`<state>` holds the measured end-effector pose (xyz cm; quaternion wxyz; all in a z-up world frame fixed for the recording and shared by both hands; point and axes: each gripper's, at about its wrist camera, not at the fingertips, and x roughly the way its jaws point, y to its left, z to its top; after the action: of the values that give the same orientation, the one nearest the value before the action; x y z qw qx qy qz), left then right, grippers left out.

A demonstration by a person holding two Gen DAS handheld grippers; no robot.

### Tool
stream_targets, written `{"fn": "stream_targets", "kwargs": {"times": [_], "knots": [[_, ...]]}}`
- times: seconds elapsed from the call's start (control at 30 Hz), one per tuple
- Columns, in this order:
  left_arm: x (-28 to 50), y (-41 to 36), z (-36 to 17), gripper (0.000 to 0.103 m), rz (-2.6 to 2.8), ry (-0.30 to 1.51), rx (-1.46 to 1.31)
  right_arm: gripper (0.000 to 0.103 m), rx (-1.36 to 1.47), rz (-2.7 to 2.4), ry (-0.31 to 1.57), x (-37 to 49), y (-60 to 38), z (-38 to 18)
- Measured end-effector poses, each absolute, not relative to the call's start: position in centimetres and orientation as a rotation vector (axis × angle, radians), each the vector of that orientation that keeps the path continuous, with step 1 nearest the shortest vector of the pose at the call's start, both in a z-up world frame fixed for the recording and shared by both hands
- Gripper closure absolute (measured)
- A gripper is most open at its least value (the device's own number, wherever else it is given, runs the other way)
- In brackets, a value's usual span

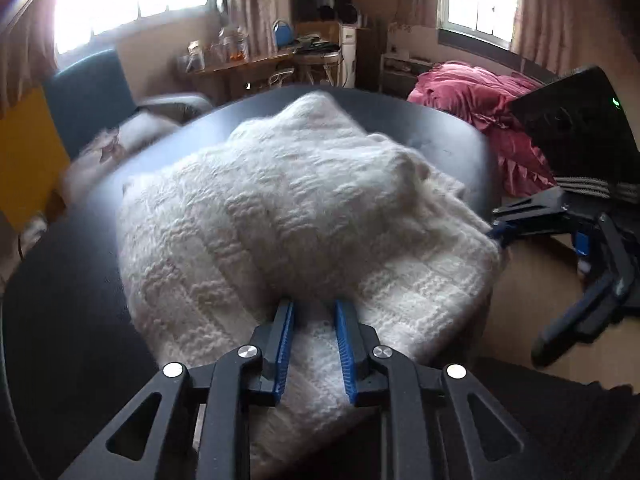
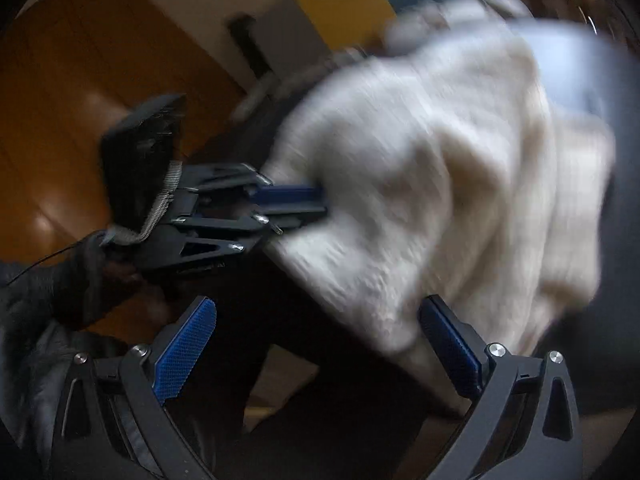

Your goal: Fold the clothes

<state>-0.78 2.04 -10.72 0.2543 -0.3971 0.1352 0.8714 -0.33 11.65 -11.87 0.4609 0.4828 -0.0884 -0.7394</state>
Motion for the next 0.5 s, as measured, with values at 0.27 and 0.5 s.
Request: {"fn": "stream_targets", "kwargs": {"times": [0.27, 0.5], "knots": [[-2.9, -0.3, -6.6, 0.081, 2.266, 0.020, -1.035, 0.000, 1.055, -1.829, -0.295, 0.9, 14.4, -10.0], [-6.4, 4.2, -6.9, 0.081, 2.188, 0.217, -1.045, 0.000, 1.018, -1.667, -0.200, 0.1, 11.6, -10.4]]}}
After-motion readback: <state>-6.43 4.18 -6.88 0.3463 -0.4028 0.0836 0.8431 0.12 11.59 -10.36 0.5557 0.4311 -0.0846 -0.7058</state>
